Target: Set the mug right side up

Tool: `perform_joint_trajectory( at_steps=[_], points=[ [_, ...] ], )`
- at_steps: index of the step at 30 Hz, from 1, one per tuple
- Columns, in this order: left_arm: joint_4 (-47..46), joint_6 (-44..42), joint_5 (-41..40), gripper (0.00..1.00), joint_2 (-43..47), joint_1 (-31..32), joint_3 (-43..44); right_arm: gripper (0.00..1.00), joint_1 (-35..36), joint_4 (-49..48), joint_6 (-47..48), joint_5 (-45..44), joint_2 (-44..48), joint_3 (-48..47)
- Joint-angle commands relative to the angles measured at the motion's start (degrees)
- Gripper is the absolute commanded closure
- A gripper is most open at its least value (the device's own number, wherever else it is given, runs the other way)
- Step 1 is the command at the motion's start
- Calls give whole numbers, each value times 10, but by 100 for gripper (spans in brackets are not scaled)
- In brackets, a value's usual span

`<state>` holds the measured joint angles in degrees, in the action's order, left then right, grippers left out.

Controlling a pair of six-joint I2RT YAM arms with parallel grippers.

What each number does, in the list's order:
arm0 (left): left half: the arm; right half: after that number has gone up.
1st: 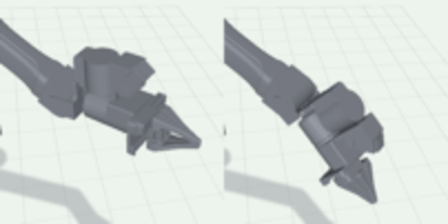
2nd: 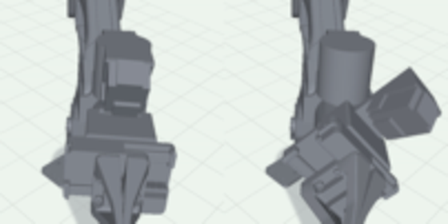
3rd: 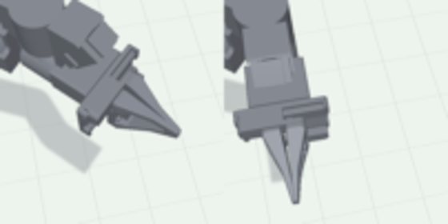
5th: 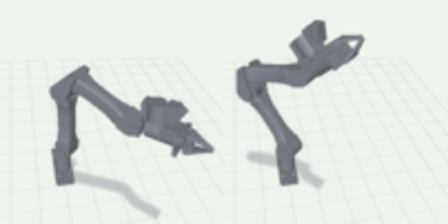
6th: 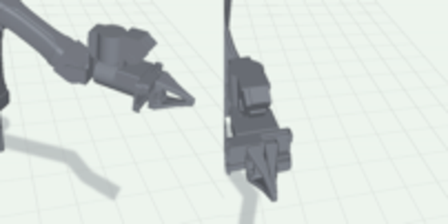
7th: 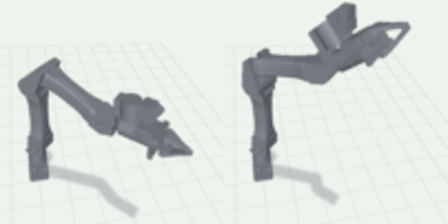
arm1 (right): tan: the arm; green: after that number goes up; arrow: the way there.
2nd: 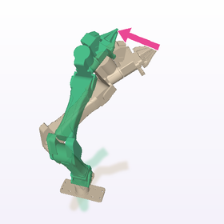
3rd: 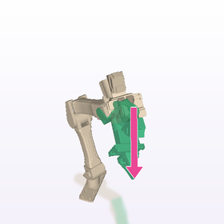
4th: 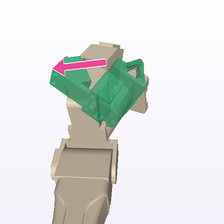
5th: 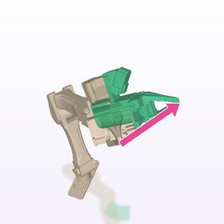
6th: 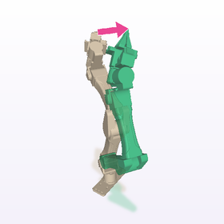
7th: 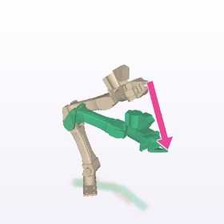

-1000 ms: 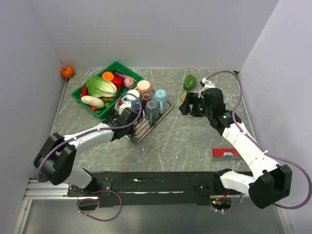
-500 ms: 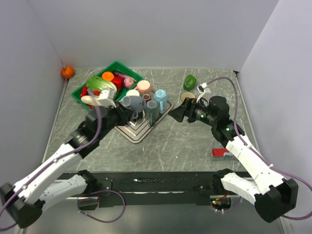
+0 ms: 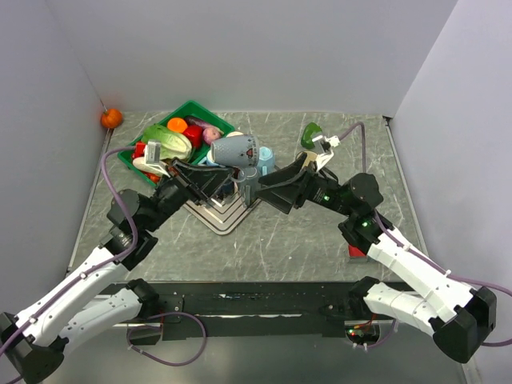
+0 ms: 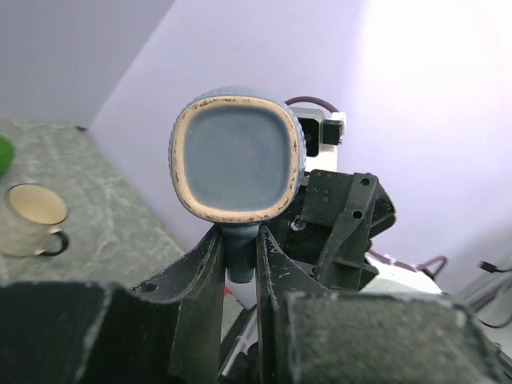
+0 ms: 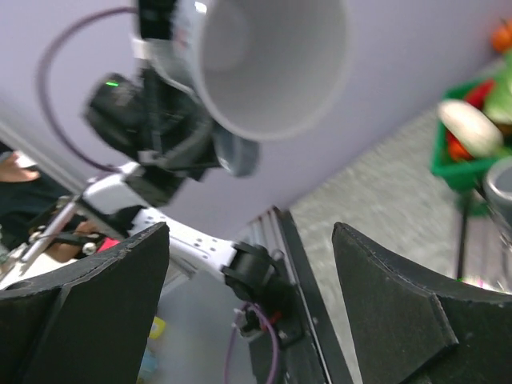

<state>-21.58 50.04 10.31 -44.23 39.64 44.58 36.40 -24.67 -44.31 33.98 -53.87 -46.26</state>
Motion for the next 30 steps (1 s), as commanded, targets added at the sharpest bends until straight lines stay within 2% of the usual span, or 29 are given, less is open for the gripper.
perform_joint_trajectory(
  at_steps=[1, 5, 15, 30],
  points=[
    [-141, 32, 42, 99, -4, 10, 4, 13, 19, -127, -29, -2, -2, -16],
    [-170, 39, 48, 99, -16, 18, 0, 20, 25, -131, -37, -10, -16, -31],
    [-183, 31, 53, 99, -23, 33, -10, 24, 30, -146, -55, -11, -43, -62],
    [-216, 19, 32, 99, -35, 58, -34, 50, 40, -151, -119, 7, -88, -88]
  ],
)
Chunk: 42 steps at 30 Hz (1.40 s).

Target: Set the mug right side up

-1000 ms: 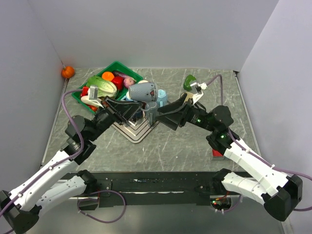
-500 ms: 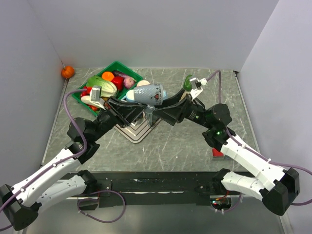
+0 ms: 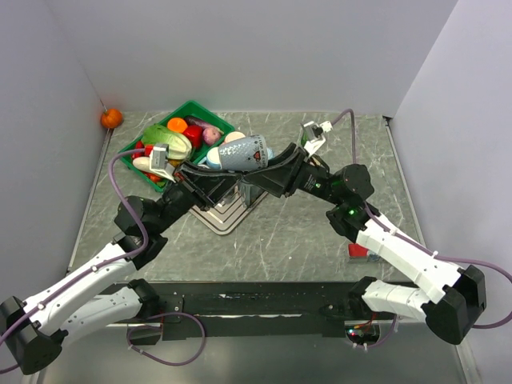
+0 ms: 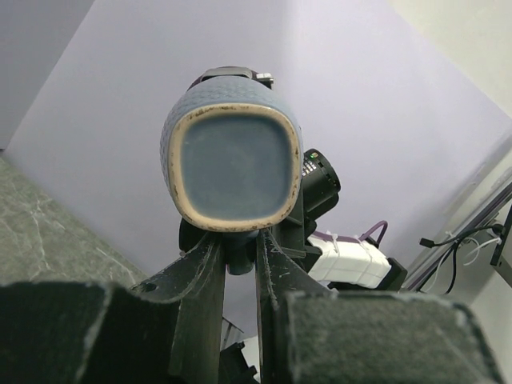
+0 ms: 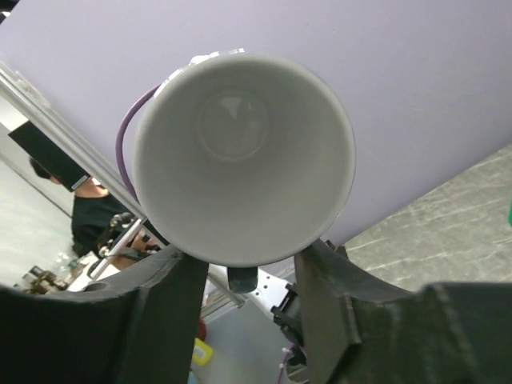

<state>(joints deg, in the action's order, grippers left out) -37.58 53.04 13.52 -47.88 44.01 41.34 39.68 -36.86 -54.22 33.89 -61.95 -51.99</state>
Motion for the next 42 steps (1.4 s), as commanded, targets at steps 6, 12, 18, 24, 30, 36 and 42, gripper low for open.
perform_joint_trajectory(
  at_steps=[6, 12, 18, 24, 30, 36, 42],
  points=[
    [-54, -28, -7, 99, -4, 27, -5, 79, 10, -32, -34, -7, -12, -24],
    [-32, -36, -21, 99, 4, 32, -5, 100, 10, 9, -14, -41, 0, -22],
    [6, -57, -36, 27, 16, 32, -1, 100, 10, 109, 67, -111, 38, -33],
    [139, -100, -72, 4, 31, 32, 27, 100, 6, 321, 206, -253, 83, -85],
    [264, -118, -161, 4, 65, 32, 32, 100, -56, 528, 315, -420, 54, -152],
    [328, -114, -220, 4, 71, 32, 32, 100, -175, 574, 357, -504, -16, -116],
    [374, -103, -246, 4, 46, 32, 40, 100, -233, 570, 359, -558, -104, -84]
  ],
)
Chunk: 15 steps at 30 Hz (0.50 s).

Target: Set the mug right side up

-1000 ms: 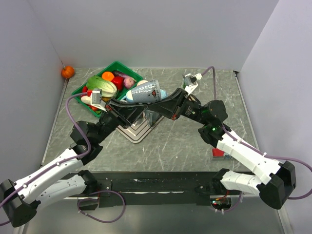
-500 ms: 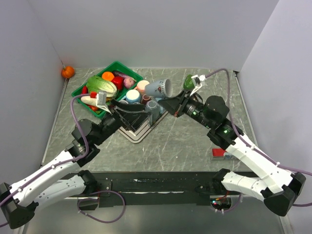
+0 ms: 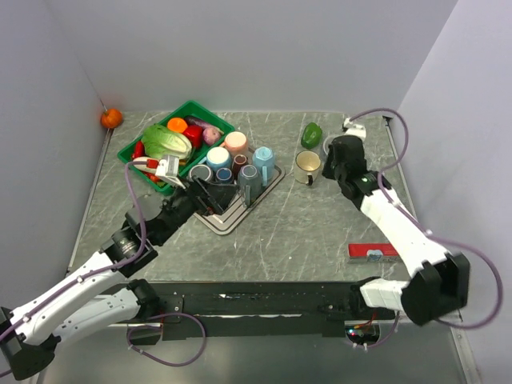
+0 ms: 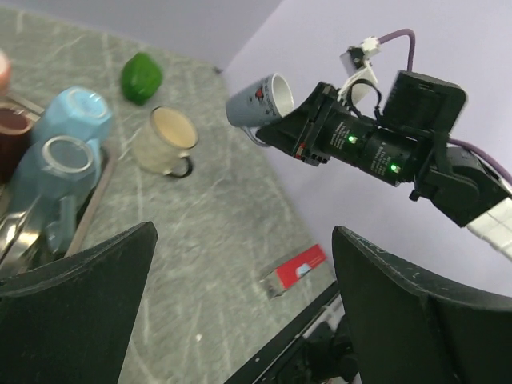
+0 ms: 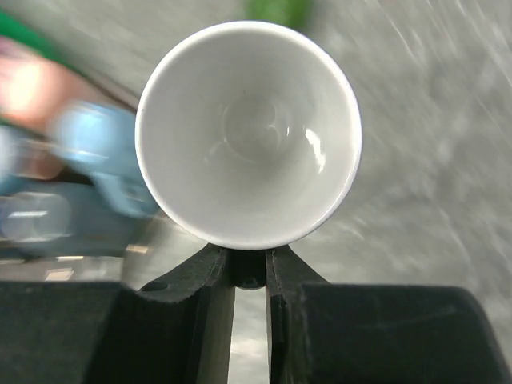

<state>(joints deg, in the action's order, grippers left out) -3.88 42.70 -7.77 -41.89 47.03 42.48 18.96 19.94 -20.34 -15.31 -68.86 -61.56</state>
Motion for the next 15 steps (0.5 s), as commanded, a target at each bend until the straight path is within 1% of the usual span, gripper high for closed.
perform_joint_trajectory(
  at_steps=[1, 2, 8, 15],
  points=[
    [37, 1, -34, 4, -17, 2, 30, 100, -33, 6, 18, -68, -47, 5],
    [55, 2, -36, 4, -21, 2, 30, 100, -38, 10, 14, -69, -72, 0],
    [76, 5, -48, 4, -49, 2, 39, 100, -76, 26, 7, -46, -158, -23],
    [96, 0, -57, 4, -64, 2, 45, 100, -102, -5, 21, -3, -217, -36]
  ],
)
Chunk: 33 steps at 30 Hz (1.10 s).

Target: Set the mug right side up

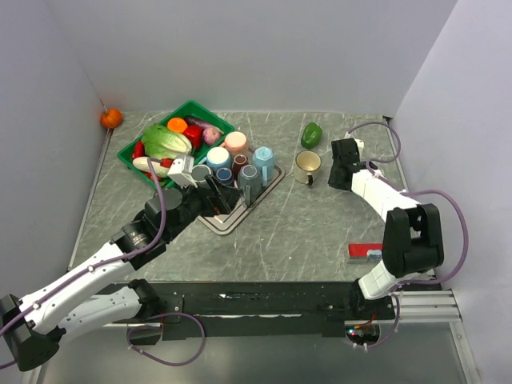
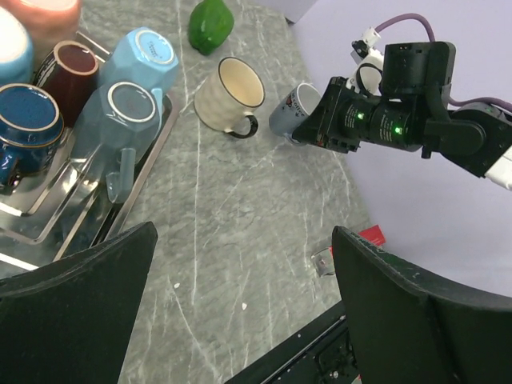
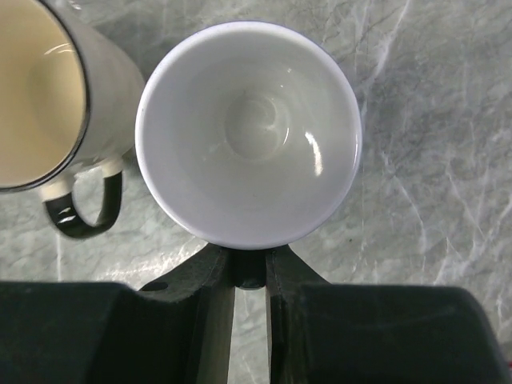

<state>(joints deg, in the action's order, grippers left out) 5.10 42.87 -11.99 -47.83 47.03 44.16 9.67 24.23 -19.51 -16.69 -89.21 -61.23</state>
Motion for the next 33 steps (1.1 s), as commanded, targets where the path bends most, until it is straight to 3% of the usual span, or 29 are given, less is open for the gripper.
perform_joint_trajectory(
  at_steps=[1, 11, 19, 33],
  points=[
    [7, -2, -15, 4, -5, 2, 28, 100, -11, -52, 15, 17, -20, -43],
    [25, 2, -27, 4, -42, 2, 31, 100, -11, -28, 15, 6, -90, -80],
    [32, 10, -28, 4, -62, 2, 28, 56, -11, -30, 11, 9, -79, -71],
    [46, -7, -48, 4, -117, 2, 52, 17, -11, 42, -16, 42, 20, -99]
  ],
)
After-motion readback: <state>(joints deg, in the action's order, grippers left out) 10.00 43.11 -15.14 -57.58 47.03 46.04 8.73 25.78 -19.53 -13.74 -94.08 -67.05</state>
